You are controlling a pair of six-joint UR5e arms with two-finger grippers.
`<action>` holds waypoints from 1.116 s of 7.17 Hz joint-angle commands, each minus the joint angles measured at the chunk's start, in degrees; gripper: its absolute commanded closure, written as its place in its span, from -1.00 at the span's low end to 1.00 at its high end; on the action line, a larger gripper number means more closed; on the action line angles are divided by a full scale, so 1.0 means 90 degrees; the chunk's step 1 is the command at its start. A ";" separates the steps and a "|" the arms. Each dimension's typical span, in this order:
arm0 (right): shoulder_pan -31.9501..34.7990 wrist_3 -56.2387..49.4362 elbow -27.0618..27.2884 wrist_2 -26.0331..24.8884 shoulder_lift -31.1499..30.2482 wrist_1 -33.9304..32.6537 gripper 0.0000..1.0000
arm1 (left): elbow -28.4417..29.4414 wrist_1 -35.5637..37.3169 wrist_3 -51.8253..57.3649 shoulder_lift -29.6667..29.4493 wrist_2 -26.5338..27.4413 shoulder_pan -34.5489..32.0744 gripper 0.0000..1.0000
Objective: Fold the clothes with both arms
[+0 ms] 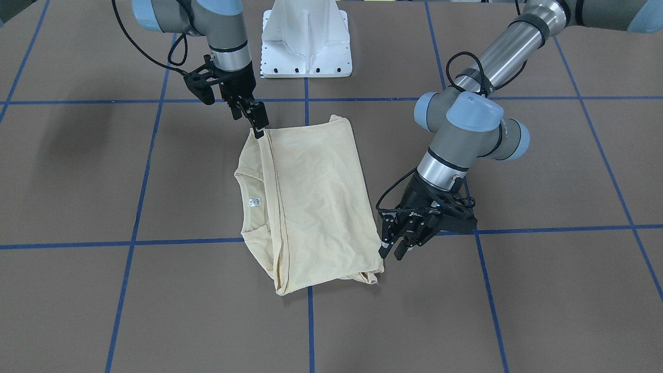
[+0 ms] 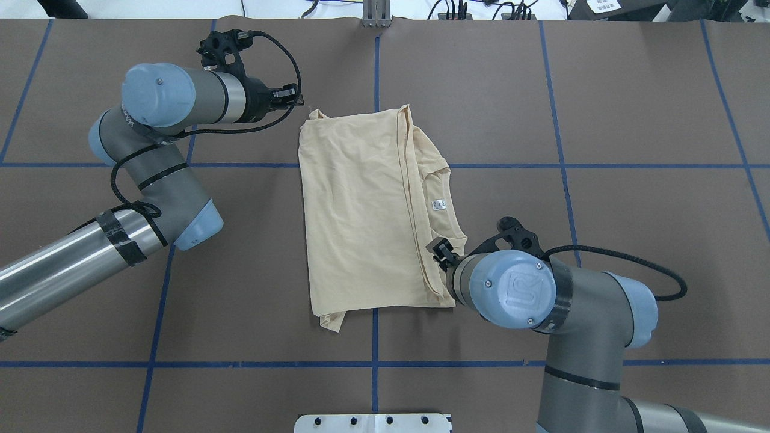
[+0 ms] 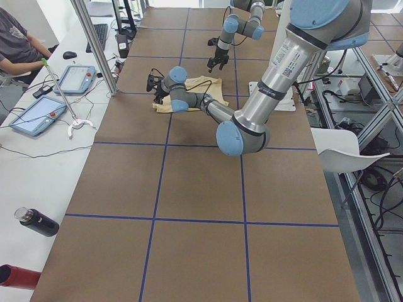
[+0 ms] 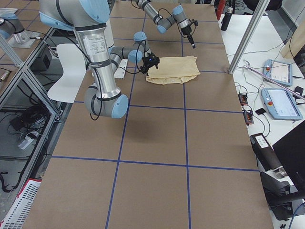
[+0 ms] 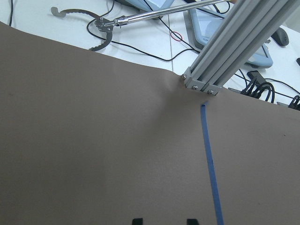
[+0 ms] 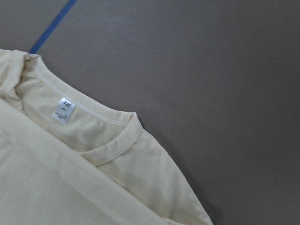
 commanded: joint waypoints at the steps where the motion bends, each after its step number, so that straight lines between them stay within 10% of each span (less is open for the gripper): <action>1: -0.0435 0.0441 -0.0133 -0.0250 -0.0118 0.0014 -0.98 | -0.0043 0.0001 -0.0018 0.0055 -0.0005 0.0007 0.13; 8: -0.0320 0.0178 -0.0543 -0.0260 0.0164 0.0014 -0.77 | -0.0043 0.0001 -0.0037 0.0055 0.0014 0.0007 0.13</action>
